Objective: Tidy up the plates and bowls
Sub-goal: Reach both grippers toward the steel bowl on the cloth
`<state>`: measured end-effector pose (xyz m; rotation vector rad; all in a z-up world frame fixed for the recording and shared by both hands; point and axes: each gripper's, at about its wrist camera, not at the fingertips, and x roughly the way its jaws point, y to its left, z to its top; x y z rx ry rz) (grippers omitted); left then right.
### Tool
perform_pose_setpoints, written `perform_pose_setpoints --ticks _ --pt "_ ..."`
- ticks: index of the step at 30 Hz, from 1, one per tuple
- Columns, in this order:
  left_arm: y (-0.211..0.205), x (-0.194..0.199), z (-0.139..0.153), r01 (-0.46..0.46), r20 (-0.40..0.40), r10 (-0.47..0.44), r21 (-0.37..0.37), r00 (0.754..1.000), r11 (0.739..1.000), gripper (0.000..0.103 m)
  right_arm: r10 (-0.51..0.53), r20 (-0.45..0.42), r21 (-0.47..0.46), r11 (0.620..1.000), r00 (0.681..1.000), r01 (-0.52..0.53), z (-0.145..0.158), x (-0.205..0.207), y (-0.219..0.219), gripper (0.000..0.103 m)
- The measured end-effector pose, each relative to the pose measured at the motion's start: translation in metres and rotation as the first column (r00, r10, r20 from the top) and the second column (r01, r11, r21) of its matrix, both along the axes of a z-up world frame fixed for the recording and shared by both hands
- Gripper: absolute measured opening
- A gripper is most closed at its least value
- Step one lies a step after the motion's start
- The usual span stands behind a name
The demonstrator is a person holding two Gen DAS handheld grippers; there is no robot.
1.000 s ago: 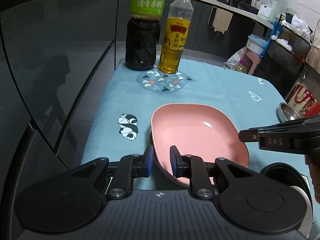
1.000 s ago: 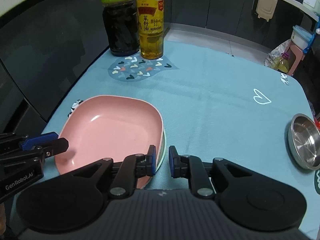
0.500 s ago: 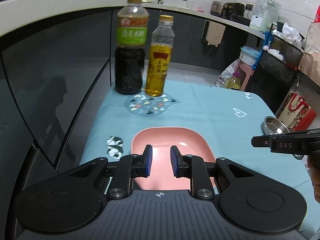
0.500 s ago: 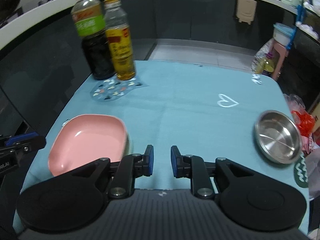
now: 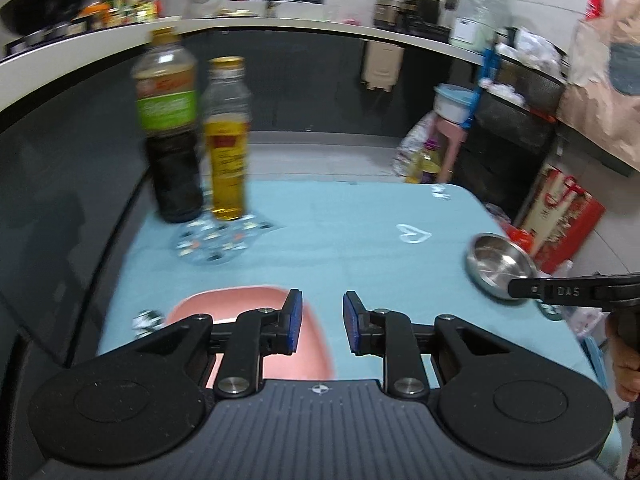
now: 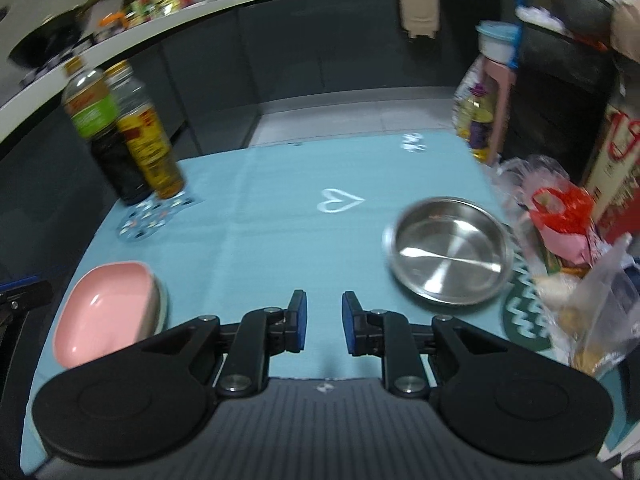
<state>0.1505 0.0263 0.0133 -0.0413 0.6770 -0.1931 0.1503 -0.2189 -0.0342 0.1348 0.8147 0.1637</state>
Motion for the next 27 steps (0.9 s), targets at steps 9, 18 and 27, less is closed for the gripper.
perform_pose_setpoints --ticks 9,18,27 --pt "-0.089 0.042 -0.007 0.141 -0.062 -0.142 -0.023 0.988 0.990 0.026 -0.193 0.078 0.059 0.980 0.978 0.189 -0.002 0.001 -0.069 0.028" --pt "-0.163 0.082 -0.024 0.211 -0.107 -0.211 -0.015 0.972 0.977 0.027 -0.368 0.040 0.151 0.921 0.929 0.359 -0.016 0.019 -0.113 0.028" --pt "-0.199 0.112 -0.048 0.224 -0.154 -0.230 -0.054 0.961 0.973 0.027 -0.400 -0.028 0.224 0.891 0.916 0.395 -0.030 0.024 -0.130 0.028"
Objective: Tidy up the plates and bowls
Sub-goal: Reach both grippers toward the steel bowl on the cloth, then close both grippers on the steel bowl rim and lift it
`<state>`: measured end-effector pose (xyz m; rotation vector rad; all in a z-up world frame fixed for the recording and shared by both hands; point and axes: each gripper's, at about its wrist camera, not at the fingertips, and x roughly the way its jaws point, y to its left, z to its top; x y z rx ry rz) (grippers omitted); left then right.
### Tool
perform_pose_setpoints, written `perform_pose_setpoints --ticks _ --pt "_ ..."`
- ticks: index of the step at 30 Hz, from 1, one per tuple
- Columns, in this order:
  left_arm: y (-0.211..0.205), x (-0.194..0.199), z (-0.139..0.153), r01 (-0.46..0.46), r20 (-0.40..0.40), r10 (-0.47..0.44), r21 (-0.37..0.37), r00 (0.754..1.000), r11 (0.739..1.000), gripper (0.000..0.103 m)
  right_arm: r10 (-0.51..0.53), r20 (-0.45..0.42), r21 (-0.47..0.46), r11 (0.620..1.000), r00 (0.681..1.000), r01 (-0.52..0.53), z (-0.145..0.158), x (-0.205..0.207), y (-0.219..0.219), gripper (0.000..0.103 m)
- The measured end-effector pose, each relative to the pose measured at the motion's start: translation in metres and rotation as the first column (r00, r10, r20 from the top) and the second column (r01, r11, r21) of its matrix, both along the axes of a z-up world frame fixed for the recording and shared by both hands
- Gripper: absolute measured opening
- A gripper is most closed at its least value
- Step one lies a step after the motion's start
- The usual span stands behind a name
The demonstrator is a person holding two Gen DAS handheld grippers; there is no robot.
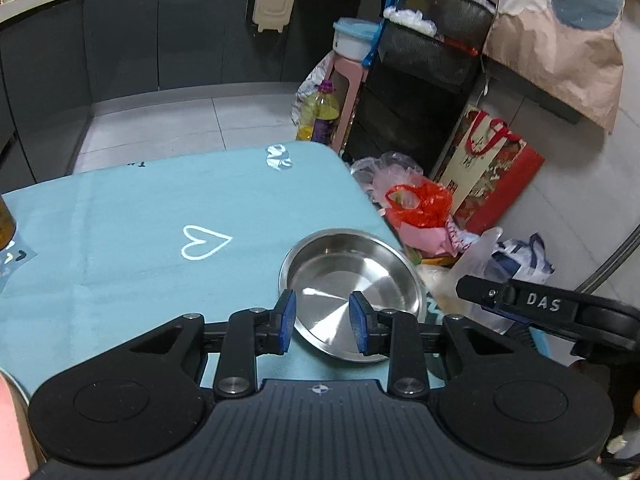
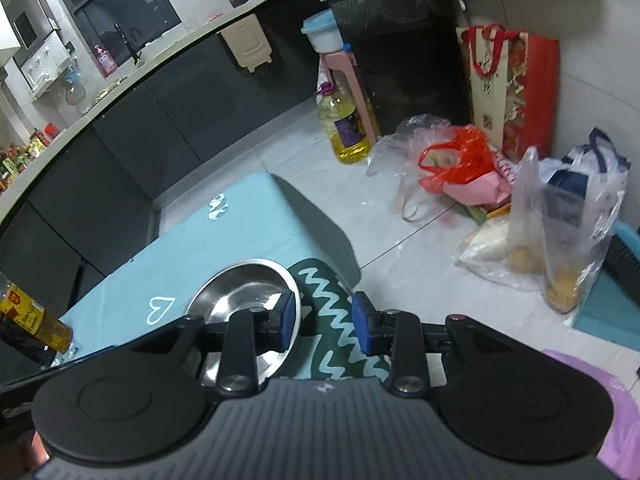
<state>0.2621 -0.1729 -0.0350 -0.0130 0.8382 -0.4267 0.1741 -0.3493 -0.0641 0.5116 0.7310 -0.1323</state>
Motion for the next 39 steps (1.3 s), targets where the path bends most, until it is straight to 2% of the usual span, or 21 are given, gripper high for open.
perform_pose_setpoints --ticks 5,8,10,14,17,18,23,27,31,39 --pt "0.003 0.012 -0.013 -0.022 -0.013 0.023 0.024 1.000 0.999 0.028 0.060 -0.014 0.001 0.998 0.998 -0.060 -0.006 0.009 0.010 0.028" --pt "0.004 0.024 -0.023 -0.046 -0.062 0.047 0.031 0.997 0.998 0.029 0.097 -0.040 -0.013 0.995 0.994 -0.098 -0.013 0.016 0.021 0.028" --pt "0.004 0.030 -0.032 -0.052 -0.099 0.055 0.035 0.994 0.998 0.030 0.100 -0.060 -0.028 0.994 0.993 -0.102 -0.018 0.020 0.024 0.028" --pt "-0.001 0.038 -0.044 -0.049 -0.121 0.053 0.039 0.991 0.998 0.032 0.084 -0.095 -0.046 0.995 0.992 -0.089 -0.025 0.024 0.025 0.028" --pt "-0.004 0.038 -0.050 -0.024 -0.133 0.028 0.032 0.991 0.999 0.030 0.086 -0.096 -0.038 0.995 0.992 -0.090 -0.029 0.024 0.025 0.018" --pt "-0.005 0.035 -0.049 -0.001 -0.125 0.006 0.036 0.992 0.999 0.019 0.096 -0.095 -0.029 0.995 0.991 -0.099 -0.029 0.025 0.026 0.011" --pt "-0.008 0.022 -0.036 0.062 -0.083 -0.057 0.060 0.995 0.996 0.020 0.087 -0.102 -0.057 0.994 0.991 -0.093 -0.026 0.022 0.030 0.010" --pt "0.005 0.016 -0.028 0.035 -0.100 -0.029 0.053 0.995 0.998 0.020 0.117 -0.092 -0.024 0.993 0.989 -0.120 -0.020 0.018 0.034 0.010" --pt "0.022 0.006 -0.016 0.009 -0.089 -0.005 0.042 0.996 0.999 0.021 0.170 -0.070 -0.033 0.984 0.983 -0.172 -0.008 0.013 0.047 0.010" --pt "0.070 -0.027 0.021 -0.057 -0.005 0.057 0.022 0.998 0.998 0.021 0.302 0.005 -0.093 0.949 0.953 -0.300 0.029 -0.004 0.085 0.011"
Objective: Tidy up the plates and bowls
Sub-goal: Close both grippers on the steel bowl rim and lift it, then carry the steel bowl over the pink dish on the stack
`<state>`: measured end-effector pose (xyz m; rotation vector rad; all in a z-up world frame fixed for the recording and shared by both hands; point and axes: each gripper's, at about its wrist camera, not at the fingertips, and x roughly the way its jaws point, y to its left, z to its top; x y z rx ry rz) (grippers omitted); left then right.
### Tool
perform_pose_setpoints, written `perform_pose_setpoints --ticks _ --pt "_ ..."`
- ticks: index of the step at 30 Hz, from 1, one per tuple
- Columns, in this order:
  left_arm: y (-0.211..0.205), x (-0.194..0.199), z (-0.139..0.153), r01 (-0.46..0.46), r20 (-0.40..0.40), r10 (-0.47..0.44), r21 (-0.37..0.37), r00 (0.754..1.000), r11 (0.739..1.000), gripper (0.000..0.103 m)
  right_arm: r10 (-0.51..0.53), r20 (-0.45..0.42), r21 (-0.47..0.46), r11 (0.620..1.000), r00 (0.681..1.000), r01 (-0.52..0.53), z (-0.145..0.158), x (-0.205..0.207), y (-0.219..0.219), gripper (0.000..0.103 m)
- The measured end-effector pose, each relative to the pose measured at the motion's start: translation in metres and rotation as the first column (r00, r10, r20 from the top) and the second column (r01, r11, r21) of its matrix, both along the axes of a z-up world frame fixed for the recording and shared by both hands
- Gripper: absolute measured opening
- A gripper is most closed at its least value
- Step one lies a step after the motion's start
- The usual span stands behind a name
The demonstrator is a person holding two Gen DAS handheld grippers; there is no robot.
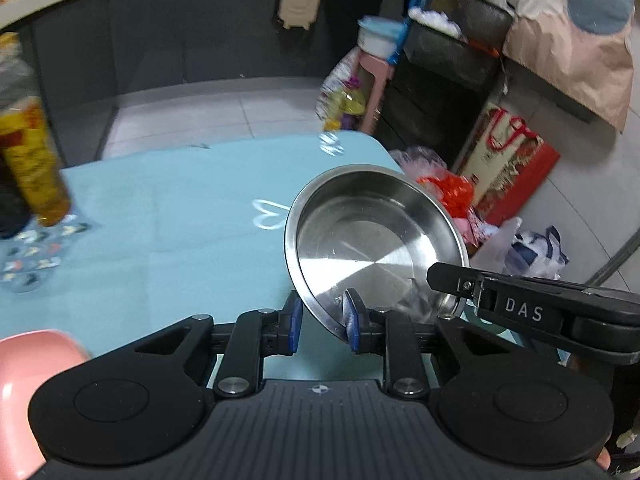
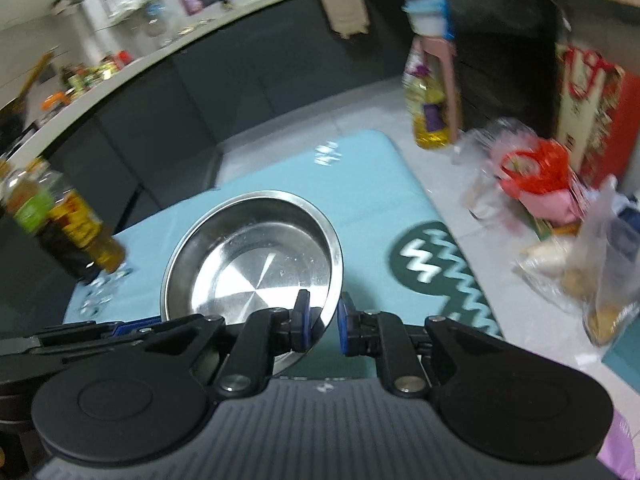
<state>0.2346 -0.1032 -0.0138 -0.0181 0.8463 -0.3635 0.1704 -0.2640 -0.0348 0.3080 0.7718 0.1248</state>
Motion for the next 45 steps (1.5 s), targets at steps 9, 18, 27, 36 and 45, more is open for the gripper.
perform_pose_setpoints --ticks 9,18,27,36,45 --pt "0.085 -0.037 0.027 -0.136 0.032 0.138 -0.052 0.990 0.989 0.021 0.196 0.036 -0.027 0.980 0.980 -0.195 0.026 -0.002 0.068 0.012" --pt "0.159 -0.071 0.026 -0.239 0.025 0.243 -0.096 0.970 0.966 0.021 0.330 0.016 -0.091 0.941 0.944 -0.327 0.035 -0.012 0.138 0.012" --pt "0.212 -0.082 0.001 -0.294 -0.014 0.294 -0.106 0.956 0.950 0.021 0.401 -0.052 -0.170 0.899 0.915 -0.404 0.019 -0.018 0.198 0.012" --pt "0.224 -0.076 -0.027 -0.292 -0.065 0.287 -0.075 0.956 0.954 0.021 0.405 -0.151 -0.220 0.875 0.902 -0.430 -0.010 -0.012 0.224 0.013" --pt "0.232 -0.076 -0.039 -0.313 -0.101 0.306 -0.062 0.947 0.948 0.021 0.412 -0.192 -0.259 0.854 0.891 -0.451 -0.028 -0.013 0.239 0.016"
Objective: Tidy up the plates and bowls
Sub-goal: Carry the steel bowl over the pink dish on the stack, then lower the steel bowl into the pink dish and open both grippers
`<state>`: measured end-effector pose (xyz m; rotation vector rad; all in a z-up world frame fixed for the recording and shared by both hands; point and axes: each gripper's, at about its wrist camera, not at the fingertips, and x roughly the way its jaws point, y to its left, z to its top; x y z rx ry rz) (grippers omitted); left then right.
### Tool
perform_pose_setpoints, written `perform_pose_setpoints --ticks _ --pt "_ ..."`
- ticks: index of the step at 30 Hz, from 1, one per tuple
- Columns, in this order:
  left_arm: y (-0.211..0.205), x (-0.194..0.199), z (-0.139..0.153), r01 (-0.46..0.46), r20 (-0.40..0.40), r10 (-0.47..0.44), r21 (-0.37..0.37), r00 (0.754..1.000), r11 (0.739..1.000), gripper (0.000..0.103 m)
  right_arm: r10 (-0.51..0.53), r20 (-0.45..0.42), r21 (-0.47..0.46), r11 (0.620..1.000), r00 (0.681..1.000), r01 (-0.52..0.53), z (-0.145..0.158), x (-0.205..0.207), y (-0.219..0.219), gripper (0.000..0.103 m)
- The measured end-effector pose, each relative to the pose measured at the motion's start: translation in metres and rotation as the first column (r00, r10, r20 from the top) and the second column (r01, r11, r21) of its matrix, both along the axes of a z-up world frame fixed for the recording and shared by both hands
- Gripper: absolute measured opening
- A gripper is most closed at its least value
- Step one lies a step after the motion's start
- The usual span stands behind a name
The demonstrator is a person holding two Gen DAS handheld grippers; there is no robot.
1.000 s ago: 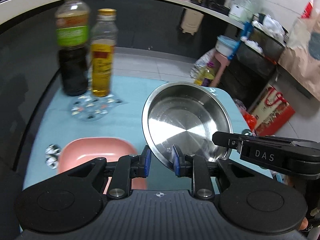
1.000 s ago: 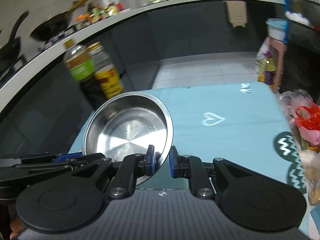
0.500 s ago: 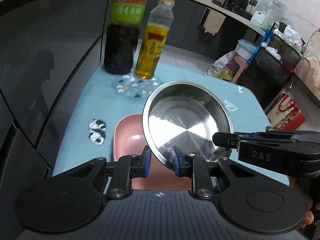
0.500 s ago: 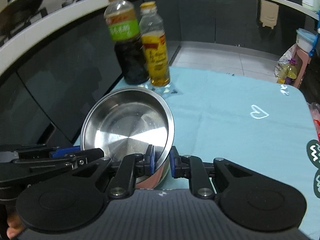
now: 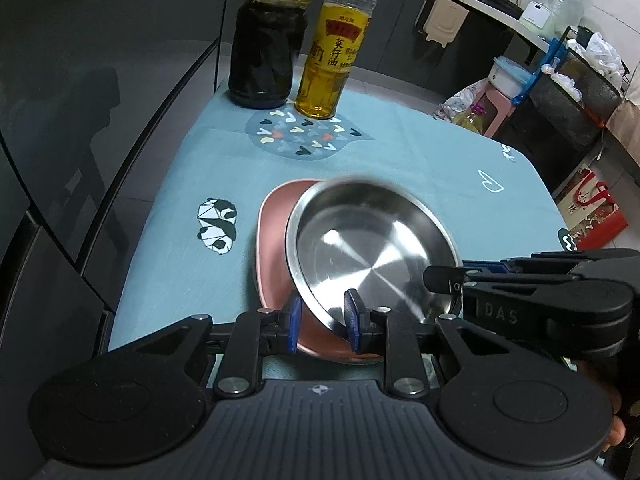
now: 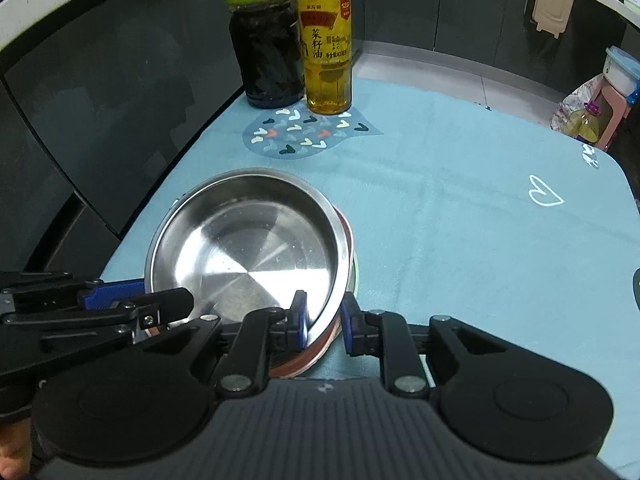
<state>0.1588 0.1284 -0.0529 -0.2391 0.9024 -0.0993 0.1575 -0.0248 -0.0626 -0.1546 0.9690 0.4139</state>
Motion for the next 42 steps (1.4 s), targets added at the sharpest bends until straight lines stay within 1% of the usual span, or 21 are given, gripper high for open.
perform_pose_setpoints --ticks 2,7,9,12,15,18,20,22,23,26,28,35,38,42 --pt "0.001 -0.001 0.000 -0.007 -0.004 0.007 0.002 1.000 1.000 0.021 0.000 0.001 -0.014 1.000 1.000 0.000 -0.003 0.000 0.002 0.016" --pt "0.004 -0.007 0.009 -0.025 0.033 0.023 0.047 0.999 0.999 0.021 -0.015 0.018 -0.014 1.000 1.000 0.015 -0.002 0.001 -0.002 0.016" --pt "0.007 -0.009 0.011 -0.032 0.045 0.030 0.047 0.999 0.998 0.021 -0.017 0.024 -0.008 1.000 1.000 0.017 0.000 0.000 -0.005 0.016" --pt "0.009 -0.009 0.010 -0.042 0.038 0.040 0.040 0.998 0.998 0.021 -0.019 0.022 0.000 1.000 1.000 0.019 0.002 0.000 -0.009 0.019" --pt "0.010 -0.009 0.009 -0.053 0.037 0.051 0.043 0.998 0.998 0.022 -0.043 0.028 0.000 0.999 0.999 0.043 0.004 -0.001 -0.015 0.021" --pt "0.009 -0.008 0.010 -0.056 0.032 0.055 0.051 0.998 0.997 0.022 -0.057 0.010 0.007 0.998 0.998 0.057 0.005 0.001 -0.023 0.022" --pt "0.010 -0.010 0.011 -0.062 0.051 0.060 0.049 0.997 0.997 0.023 -0.070 0.008 0.019 0.997 0.998 0.070 0.006 0.002 -0.029 0.025" --pt "0.011 -0.011 0.011 -0.070 0.054 0.067 0.049 0.996 0.996 0.027 -0.082 -0.004 0.029 0.996 0.997 0.082 0.006 0.002 -0.034 0.033" --pt "0.011 -0.012 0.011 -0.073 0.053 0.070 0.049 0.996 0.996 0.027 -0.087 -0.012 0.032 0.996 0.996 0.088 0.006 0.003 -0.035 0.033" --pt "0.013 -0.015 0.009 -0.076 0.062 0.074 0.043 0.995 0.996 0.029 -0.089 -0.033 0.065 0.994 0.996 0.091 0.006 0.003 -0.040 0.035" --pt "0.015 -0.016 0.008 -0.085 0.060 0.083 0.037 0.995 0.996 0.032 -0.089 -0.054 0.084 0.992 0.995 0.093 0.006 0.004 -0.042 0.039" --pt "0.027 -0.021 0.008 -0.124 0.064 0.123 0.005 0.990 0.992 0.035 -0.101 -0.095 0.127 0.985 0.990 0.113 0.006 0.003 -0.045 0.040" --pt "0.029 -0.022 0.004 -0.125 0.064 0.125 -0.013 0.990 0.992 0.037 -0.105 -0.111 0.144 0.982 0.988 0.120 0.005 0.003 -0.047 0.041" --pt "0.031 -0.018 -0.002 -0.127 0.043 0.129 -0.044 0.991 0.991 0.037 -0.108 -0.148 0.152 0.980 0.983 0.131 -0.001 0.008 -0.047 0.041"
